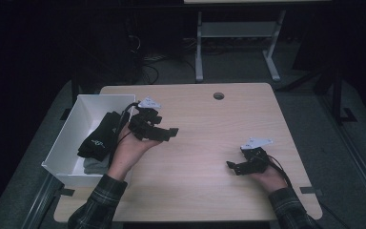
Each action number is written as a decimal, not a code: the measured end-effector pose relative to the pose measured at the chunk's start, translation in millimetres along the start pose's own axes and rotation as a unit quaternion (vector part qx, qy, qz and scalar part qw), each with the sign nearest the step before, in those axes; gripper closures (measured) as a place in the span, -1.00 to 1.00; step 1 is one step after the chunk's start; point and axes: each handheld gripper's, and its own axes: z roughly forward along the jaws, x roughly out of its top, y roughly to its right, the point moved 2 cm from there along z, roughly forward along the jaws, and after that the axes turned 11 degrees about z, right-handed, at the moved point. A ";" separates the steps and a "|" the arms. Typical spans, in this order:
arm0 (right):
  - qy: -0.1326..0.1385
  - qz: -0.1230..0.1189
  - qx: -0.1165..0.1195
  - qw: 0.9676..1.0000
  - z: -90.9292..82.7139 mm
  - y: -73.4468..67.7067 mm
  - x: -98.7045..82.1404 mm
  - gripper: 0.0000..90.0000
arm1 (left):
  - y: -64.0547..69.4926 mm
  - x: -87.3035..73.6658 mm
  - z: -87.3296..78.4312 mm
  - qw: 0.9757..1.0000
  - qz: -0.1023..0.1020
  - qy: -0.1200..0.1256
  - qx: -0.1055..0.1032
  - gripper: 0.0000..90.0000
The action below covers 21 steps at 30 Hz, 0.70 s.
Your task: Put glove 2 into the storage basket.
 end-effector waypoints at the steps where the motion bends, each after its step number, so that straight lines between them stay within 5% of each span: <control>1: 0.000 0.001 0.000 1.000 0.0 -0.1 0.0 -0.65 | 1.6 -0.8 2.0 1.000 0.003 -0.001 -0.001 -0.51; 21: 0.000 -0.001 0.000 1.000 0.0 0.0 0.0 -0.66 | 38.8 -46.3 66.9 0.998 0.051 -0.024 -0.038 -0.52</control>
